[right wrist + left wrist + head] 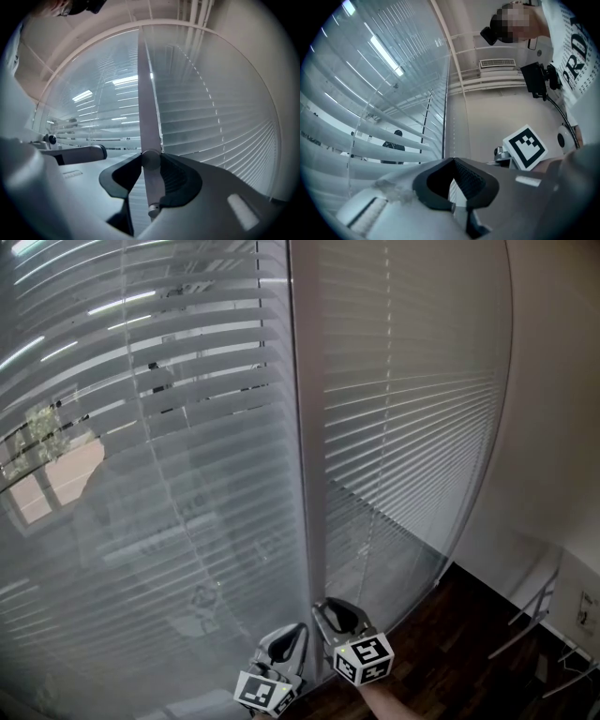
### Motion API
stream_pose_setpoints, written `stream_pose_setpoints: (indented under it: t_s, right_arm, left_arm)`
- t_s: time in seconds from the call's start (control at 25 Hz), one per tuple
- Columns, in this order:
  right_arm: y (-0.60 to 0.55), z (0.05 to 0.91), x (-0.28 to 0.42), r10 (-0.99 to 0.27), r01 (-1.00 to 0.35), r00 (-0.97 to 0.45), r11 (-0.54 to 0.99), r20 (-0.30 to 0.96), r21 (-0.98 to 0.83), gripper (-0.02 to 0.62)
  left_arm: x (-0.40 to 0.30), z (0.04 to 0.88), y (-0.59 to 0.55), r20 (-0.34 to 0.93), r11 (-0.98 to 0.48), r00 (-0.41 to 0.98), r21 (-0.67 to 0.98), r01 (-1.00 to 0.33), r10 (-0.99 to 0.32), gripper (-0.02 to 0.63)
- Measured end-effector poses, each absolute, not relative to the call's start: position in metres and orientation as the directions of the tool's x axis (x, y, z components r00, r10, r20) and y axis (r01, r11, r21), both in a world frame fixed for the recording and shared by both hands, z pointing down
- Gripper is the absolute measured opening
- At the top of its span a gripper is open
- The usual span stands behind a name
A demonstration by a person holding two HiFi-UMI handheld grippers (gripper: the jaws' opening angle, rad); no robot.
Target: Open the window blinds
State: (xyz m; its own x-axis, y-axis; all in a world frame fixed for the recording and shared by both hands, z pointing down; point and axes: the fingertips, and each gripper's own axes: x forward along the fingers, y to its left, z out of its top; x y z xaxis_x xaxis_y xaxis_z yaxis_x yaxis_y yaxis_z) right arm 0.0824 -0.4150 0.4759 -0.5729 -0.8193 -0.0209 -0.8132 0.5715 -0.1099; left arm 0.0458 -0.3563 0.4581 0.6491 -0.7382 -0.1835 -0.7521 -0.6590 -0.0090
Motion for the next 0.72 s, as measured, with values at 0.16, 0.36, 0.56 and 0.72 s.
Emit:
stream_pose_setpoints:
  t_s: [0.16,0.36,0.56,0.72]
  right_arm:
    - [-0.412,0.473,0.080,-0.825,-0.821,-0.565,0.563,0.011,0.093,0.127]
    - [-0.404,0.467,0.072,-0.840,-0.711,-0.539,0.490,0.056,0.505,0.135]
    - [-0.401,0.470,0.063,-0.860,-0.456,-0.500,0.359,0.099,0.814,0.144]
    - [-0.404,0.476,0.062,-0.868,-0.363,-0.484,0.315,0.111,0.877,0.130]
  left_arm:
    - [0.045,0.458,-0.356,-0.186,-0.660,0.649,-0.008,-0.752,-0.738,-0.008]
    - [0.041,0.458,-0.358,-0.184,-0.657,0.646,-0.007,-0.754,-0.740,-0.008]
    - [0.042,0.458,-0.359,-0.185,-0.659,0.648,-0.005,-0.752,-0.739,-0.008]
    - [0.043,0.458,-0.359,-0.185,-0.661,0.651,-0.007,-0.750,-0.736,-0.008]
